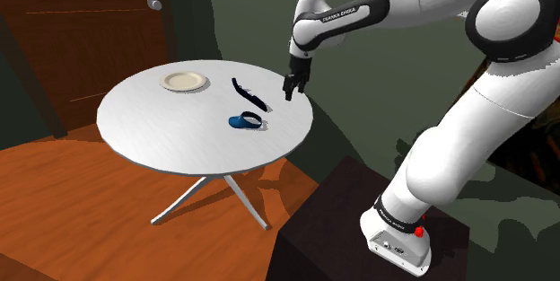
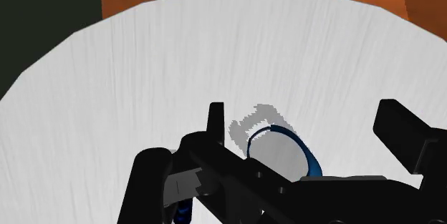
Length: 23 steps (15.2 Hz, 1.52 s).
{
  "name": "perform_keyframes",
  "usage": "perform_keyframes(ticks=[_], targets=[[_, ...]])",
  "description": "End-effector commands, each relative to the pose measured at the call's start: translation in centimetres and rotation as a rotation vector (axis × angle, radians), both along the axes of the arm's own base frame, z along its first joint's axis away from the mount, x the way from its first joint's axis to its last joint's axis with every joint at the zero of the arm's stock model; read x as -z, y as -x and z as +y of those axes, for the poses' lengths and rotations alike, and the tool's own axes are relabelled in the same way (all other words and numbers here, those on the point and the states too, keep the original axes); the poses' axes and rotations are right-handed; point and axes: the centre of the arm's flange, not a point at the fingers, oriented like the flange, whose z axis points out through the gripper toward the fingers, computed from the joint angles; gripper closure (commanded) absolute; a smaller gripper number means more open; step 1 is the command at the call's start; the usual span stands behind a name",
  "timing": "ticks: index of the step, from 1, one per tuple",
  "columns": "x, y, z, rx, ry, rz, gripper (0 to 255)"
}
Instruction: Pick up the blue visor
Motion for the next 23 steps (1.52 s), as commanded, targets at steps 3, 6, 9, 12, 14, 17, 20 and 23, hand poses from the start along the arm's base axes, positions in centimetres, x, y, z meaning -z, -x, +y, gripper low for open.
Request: perform_keyframes(ticks=[3, 6, 9, 12, 14, 17, 20, 23], targets=[[3.7, -4.0, -0.5, -0.037, -0.019, 0.012, 0], [6.4, -7.1, -0.7, -0.063, -0.034, 0.021, 0], [9.1, -10.2, -0.8, -0.090, -0.048, 0.031, 0], [11.9, -13.2, -0.8, -0.117, -0.063, 0.040, 0], [13.8, -15.2, -0.7, -0.135, -0.072, 0.046, 0], [16.6, -18.2, -0.5, -0.161, -0.087, 0.056, 0], [17.8, -18.3, -0.4, -0.163, -0.088, 0.056, 0], [19.4, -18.3, -0.4, -0.163, -0.088, 0.056, 0]])
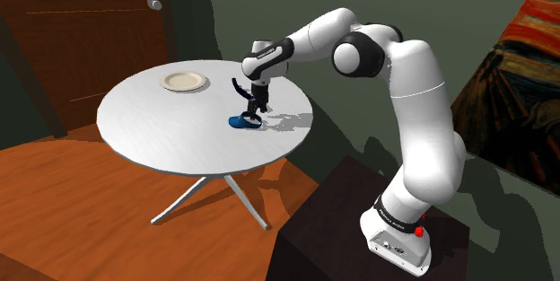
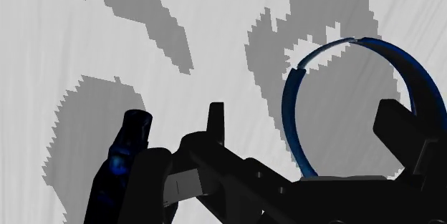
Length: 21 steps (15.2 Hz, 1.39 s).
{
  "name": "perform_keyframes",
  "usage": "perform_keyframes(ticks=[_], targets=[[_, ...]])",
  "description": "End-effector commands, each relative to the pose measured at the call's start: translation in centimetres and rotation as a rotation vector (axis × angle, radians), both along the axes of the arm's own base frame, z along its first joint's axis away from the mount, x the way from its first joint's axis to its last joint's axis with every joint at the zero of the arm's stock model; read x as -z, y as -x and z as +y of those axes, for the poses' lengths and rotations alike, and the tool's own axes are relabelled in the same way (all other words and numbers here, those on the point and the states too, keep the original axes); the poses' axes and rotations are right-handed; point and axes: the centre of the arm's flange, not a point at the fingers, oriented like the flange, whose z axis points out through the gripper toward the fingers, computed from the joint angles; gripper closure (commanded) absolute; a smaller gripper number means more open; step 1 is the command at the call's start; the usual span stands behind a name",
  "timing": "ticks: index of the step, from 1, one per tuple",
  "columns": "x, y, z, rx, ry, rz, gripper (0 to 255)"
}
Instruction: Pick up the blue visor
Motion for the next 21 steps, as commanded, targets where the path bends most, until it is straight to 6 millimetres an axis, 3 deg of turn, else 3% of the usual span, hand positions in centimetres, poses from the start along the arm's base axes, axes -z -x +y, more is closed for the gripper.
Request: perform_keyframes(ticks=[1, 4, 5, 14, 21], targets=[[1.0, 0.1, 0.0, 0.000, 0.000, 0.000, 0], [1.8, 0.1, 0.0, 0.000, 0.000, 0.000, 0], [1.9, 0.0, -0.1, 0.000, 0.000, 0.000, 255], [1.8, 0.1, 0.0, 0.000, 0.000, 0.000, 255], [-1.9, 0.1, 0.0, 0.000, 0.000, 0.000, 255]])
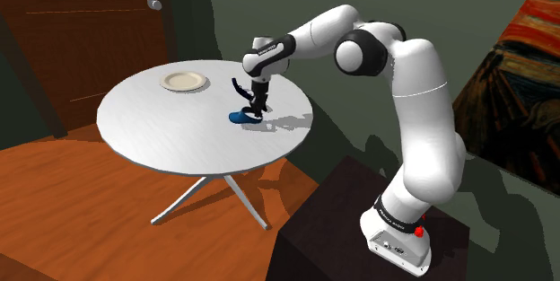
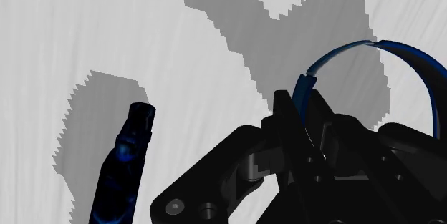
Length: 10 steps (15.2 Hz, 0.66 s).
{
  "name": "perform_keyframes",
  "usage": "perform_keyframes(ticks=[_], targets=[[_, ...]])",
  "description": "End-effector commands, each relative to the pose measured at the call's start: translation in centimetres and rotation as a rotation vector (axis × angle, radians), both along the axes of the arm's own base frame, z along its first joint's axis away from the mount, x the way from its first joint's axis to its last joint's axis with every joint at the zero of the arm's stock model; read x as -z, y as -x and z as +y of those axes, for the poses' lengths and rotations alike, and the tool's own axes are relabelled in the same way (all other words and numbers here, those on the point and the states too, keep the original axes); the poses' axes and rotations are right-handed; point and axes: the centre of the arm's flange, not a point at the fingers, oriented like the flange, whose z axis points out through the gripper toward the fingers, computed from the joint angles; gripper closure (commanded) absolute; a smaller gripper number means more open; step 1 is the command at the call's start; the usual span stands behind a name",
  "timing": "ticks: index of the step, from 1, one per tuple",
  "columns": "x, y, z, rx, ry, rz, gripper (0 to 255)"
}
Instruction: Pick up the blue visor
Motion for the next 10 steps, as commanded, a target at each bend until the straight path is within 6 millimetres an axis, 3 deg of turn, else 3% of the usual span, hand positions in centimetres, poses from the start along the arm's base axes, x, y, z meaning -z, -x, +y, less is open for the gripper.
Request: perform_keyframes(ticks=[1, 8, 10], targets=[[-1.0, 0.0, 0.0, 0.000, 0.000, 0.000, 255], [-4.7, 0.0, 0.0, 0.000, 0.000, 0.000, 255], [-4.8, 0.0, 0.0, 0.000, 0.000, 0.000, 255]])
